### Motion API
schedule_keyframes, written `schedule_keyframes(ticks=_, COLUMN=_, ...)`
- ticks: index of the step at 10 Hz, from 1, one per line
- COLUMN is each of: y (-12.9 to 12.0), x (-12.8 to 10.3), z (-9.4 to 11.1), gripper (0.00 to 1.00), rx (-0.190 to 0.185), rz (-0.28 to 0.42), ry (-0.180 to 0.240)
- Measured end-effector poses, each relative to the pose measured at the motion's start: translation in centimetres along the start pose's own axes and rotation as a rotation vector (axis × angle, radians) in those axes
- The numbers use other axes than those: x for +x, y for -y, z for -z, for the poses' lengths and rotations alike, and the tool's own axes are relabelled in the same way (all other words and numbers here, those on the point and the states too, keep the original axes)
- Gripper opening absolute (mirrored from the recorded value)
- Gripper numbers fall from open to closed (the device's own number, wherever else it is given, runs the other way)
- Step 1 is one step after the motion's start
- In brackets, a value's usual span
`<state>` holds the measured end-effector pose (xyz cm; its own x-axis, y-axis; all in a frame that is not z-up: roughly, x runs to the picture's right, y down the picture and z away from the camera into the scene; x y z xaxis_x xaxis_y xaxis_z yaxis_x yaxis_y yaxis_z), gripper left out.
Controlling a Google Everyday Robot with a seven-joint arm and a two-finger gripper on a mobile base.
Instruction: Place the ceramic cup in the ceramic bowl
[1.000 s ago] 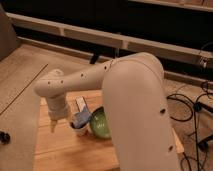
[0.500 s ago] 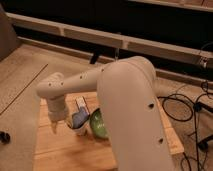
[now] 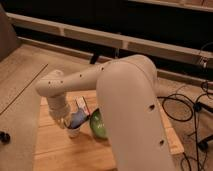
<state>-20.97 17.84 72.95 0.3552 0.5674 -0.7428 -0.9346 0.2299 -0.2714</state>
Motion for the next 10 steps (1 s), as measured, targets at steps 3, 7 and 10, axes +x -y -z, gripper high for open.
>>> schedule_keyframes(ticks=3, y=2.4, x=-0.1, z=4.1, gripper=0.0, rx=0.086, rz=-0.059, ry=0.054)
schedule_keyframes(ticks=7, y=6.6, x=1.4, z=8.1, gripper=0.0, rx=0.166, rz=-0.167, ry=0.094)
schedule_keyframes(ticks=10, y=9.8, x=2.5, z=9.0, gripper=0.0, rx=0.156, rz=-0.251, ry=0.116)
